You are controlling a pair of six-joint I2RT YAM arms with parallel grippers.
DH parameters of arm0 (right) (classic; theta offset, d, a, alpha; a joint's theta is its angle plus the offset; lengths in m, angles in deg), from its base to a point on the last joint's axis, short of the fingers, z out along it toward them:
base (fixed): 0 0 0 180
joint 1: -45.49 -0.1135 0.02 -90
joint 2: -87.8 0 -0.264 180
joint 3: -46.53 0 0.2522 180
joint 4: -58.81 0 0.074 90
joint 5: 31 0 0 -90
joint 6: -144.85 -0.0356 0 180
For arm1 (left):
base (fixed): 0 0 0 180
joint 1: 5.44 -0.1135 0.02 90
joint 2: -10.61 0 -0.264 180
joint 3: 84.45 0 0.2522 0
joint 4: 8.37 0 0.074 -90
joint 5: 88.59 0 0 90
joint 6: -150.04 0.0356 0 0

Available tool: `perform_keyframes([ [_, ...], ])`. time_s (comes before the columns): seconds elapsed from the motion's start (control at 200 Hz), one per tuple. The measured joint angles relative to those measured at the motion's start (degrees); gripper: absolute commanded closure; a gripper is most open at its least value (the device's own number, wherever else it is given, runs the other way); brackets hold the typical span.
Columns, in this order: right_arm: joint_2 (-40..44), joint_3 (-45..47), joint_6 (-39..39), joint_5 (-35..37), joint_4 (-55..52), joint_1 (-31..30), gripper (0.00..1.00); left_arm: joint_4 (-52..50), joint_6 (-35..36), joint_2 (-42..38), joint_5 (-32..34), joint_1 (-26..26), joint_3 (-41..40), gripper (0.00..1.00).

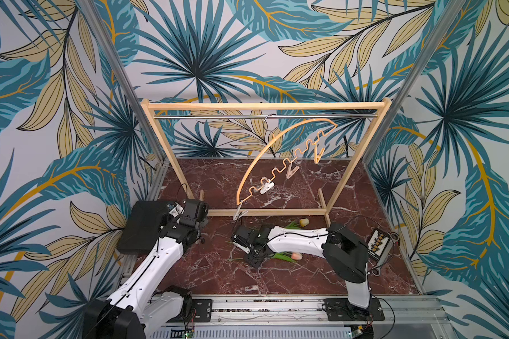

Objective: Dry the flowers on a clothes hanger
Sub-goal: Pick up the flower at the center of the board.

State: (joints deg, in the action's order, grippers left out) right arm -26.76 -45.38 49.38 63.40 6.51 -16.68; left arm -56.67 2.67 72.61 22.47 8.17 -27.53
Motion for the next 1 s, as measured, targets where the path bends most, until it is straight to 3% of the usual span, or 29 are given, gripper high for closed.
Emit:
perform_keyframes([
  [0.331,0.7,1.1,-1.2,-0.2,2.1,0.7,0.98,3.8,8.3,9.7,-6.1,-1.8,8.5,0.42],
  [0.676,3.2,3.5,-2.9,4.8,2.4,3.0,1.0,3.9,10.4,8.7,-8.3,1.7,8.7,0.42],
  [1.002,12.4,4.0,-4.6,4.8,1.7,8.2,1.0,3.9,12.0,7.3,-8.7,2.8,8.7,0.42],
])
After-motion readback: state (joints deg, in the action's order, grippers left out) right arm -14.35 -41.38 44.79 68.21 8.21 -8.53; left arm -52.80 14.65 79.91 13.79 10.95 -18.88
